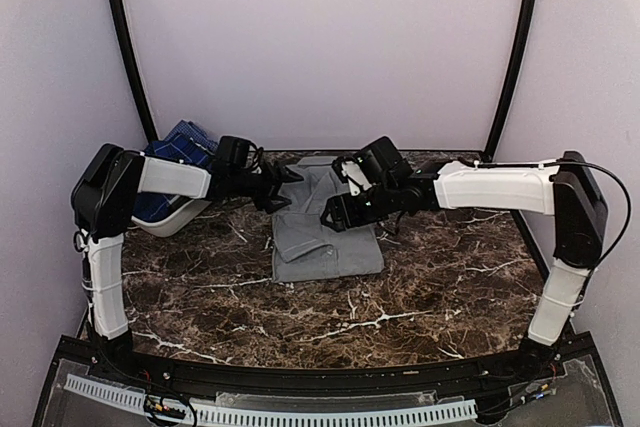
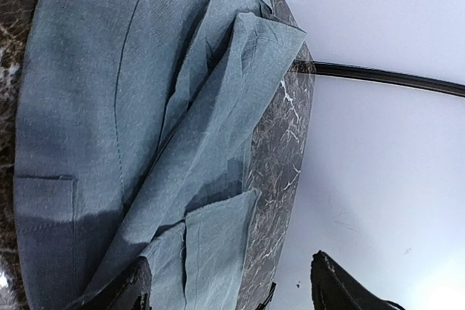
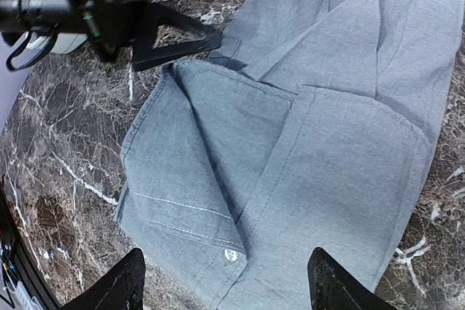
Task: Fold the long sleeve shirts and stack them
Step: Adjust the 2/3-rectangle-folded shirt at the center of the board, then smooth out the 2/3-rectangle-folded shirt at the center of the board, then move the 2/3-rectangle-folded shirt to the center of the board.
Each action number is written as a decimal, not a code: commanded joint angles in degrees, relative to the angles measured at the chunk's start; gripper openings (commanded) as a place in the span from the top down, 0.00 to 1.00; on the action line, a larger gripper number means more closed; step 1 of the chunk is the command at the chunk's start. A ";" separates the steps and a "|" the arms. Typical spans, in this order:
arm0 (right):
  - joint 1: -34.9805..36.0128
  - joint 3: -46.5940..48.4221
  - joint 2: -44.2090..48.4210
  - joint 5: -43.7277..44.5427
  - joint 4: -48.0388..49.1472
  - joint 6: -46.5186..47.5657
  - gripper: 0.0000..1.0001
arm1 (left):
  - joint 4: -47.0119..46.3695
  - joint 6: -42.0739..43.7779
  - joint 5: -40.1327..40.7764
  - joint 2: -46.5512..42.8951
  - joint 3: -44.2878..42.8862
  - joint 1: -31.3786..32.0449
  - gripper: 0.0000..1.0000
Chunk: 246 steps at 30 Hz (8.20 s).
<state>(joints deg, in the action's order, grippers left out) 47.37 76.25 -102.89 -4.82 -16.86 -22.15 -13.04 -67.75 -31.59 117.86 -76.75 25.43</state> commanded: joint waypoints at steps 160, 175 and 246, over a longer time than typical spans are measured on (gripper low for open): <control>-8.64 -38.99 9.02 -20.20 30.65 -21.30 0.76 | 22.15 28.51 7.97 -4.04 -9.31 7.87 0.42; -8.62 -43.86 19.41 -18.78 21.28 -18.87 0.69 | 21.78 24.99 5.56 -26.64 21.81 7.61 0.57; -5.17 -52.44 23.26 -16.59 34.75 -28.14 1.00 | 9.92 10.76 11.09 -35.15 40.38 18.29 1.00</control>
<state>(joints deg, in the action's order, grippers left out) 40.25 26.61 -84.03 -23.40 18.37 -48.58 -5.43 -54.98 -23.24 87.00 -38.74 41.58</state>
